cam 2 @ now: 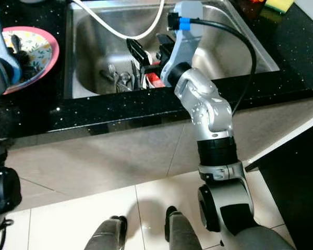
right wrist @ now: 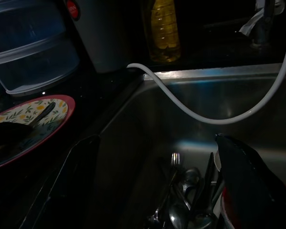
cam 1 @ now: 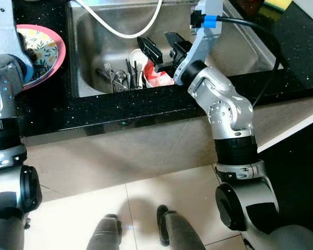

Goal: Kitchen organization

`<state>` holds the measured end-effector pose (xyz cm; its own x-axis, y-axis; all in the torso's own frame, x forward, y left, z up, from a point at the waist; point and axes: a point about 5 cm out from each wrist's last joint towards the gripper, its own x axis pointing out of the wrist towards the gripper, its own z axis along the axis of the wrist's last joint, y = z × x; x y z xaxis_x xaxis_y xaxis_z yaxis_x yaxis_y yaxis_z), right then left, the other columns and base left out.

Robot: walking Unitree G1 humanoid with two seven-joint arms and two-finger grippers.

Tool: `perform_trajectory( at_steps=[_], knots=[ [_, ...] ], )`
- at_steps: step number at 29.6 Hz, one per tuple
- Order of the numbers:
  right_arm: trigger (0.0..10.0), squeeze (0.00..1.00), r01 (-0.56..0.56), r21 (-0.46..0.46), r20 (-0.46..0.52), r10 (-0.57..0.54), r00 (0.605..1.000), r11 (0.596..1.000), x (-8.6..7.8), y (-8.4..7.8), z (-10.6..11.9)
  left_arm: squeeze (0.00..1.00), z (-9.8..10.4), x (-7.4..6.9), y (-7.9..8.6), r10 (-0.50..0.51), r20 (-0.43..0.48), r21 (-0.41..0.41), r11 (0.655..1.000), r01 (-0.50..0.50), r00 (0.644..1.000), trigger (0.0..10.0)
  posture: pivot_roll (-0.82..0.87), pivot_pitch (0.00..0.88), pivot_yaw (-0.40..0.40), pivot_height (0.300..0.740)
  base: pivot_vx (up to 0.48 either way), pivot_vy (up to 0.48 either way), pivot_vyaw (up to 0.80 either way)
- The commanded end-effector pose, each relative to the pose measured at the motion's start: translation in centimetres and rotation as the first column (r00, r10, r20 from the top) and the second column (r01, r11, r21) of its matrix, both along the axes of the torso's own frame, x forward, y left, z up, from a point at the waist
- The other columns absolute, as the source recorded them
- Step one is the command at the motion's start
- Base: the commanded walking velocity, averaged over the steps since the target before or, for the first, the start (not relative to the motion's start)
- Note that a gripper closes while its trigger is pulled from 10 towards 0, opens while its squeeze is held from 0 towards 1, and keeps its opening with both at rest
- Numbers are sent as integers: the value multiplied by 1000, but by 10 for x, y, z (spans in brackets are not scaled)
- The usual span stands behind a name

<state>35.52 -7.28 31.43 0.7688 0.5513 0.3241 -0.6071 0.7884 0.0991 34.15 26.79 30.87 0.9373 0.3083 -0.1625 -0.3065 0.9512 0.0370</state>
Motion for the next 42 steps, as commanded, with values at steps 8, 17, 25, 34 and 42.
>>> perform_trajectory(
  at_steps=[8, 17, 25, 34, 42],
  knots=[
    [10000, 0, -20, 8, 11, 20, 1000, 1000, -2, 3, 1, 0, -32, -1, 3, 119, -97, 8, 993, -119, 988, 0, 153, 246, -38, 740, 0, 0, 0],
    [10000, 0, -26, 5, 11, 26, 1000, 1000, -2, 4, 1, 0, 57, -7, -48, -158, 393, 231, 971, 69, 906, 10000, 153, 237, -41, 740, 0, 0, 0],
    [10000, 0, -30, 8, 12, 30, 999, 1000, -3, 7, 1, 0, 83, 11, -104, -394, 424, 146, 918, 368, 816, 10000, 151, 237, -28, 740, 0, 0, 0],
    [10000, 0, 5, 15, 8, -5, 1000, 1000, -6, 0, -1, 1000, 18, 47, -151, -543, 39, 162, 832, 531, 839, 10000, 128, 245, 8, 740, 0, 0, 0],
    [10000, 0, 23, 16, 3, -23, 1000, 1000, -5, -6, -2, 0, 86, 22, -99, -349, 402, 347, 914, 212, 846, 10000, 140, 253, -4, 740, 0, 0, 0]
  ],
)
